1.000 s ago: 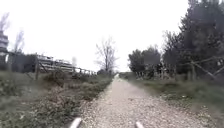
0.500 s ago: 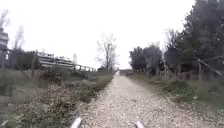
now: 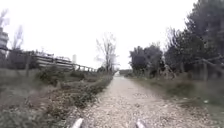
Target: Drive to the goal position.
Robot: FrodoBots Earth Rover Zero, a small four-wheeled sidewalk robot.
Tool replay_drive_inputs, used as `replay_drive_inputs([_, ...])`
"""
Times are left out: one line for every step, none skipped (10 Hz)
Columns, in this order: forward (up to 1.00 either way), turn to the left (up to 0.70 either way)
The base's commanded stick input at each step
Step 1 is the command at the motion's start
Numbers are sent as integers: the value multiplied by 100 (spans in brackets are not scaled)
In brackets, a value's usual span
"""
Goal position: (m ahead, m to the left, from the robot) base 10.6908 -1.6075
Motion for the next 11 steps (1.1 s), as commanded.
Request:
replay_drive_inputs([50, 0])
replay_drive_inputs([50, 0])
replay_drive_inputs([50, 0])
replay_drive_inputs([50, 0])
replay_drive_inputs([50, 0])
replay_drive_inputs([50, 0])
replay_drive_inputs([50, 0])
replay_drive_inputs([50, 0])
replay_drive_inputs([50, 0])
replay_drive_inputs([50, 0])
replay_drive_inputs([50, 0])
